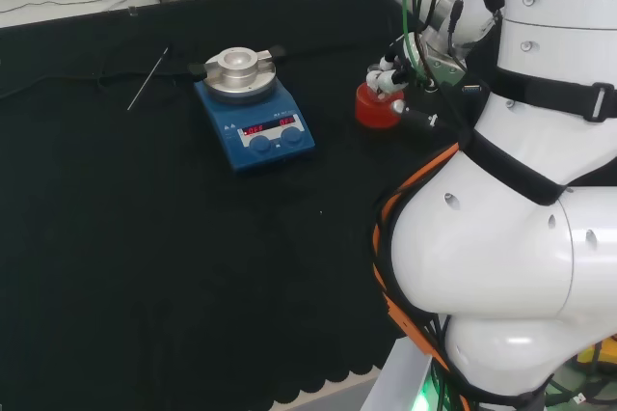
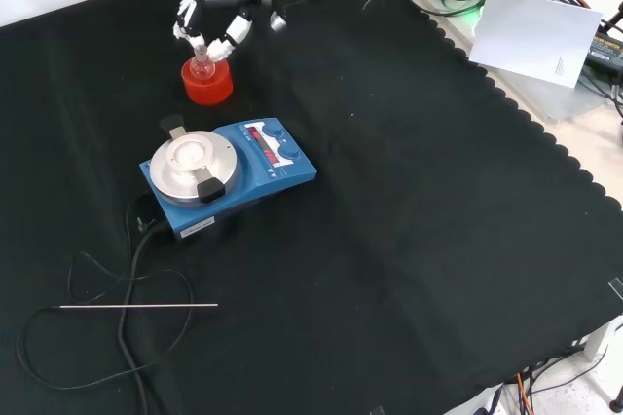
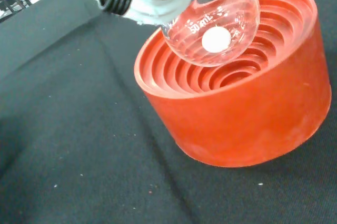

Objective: Pick up the round-bottom flask.

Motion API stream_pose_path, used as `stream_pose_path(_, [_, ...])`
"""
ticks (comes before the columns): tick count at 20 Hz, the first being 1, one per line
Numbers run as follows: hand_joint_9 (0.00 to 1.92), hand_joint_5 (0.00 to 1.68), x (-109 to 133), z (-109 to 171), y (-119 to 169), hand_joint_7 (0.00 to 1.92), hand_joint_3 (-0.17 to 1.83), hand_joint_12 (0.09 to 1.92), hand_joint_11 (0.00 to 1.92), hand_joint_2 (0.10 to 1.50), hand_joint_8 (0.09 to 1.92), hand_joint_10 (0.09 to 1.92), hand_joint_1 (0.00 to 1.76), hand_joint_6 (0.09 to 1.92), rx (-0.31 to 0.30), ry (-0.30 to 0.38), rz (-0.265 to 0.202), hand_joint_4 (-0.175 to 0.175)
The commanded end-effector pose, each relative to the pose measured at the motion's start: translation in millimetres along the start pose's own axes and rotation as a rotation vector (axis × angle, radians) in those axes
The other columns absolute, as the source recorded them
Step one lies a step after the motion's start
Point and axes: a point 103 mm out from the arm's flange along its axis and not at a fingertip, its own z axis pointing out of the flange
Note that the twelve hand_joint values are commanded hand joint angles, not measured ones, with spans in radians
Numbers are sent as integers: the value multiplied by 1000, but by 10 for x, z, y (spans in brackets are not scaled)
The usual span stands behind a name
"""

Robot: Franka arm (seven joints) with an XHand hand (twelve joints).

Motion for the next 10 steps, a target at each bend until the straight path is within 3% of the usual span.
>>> stream_pose_path(1, [840,1113,35,-53,-8,667,643,1276,456,738,599,532,1076,943,2,13,-11,175])
stream_pose_path(10, [847,1121,15,-207,-24,678,682,1277,464,716,601,532,1080,948,25,52,18,175])
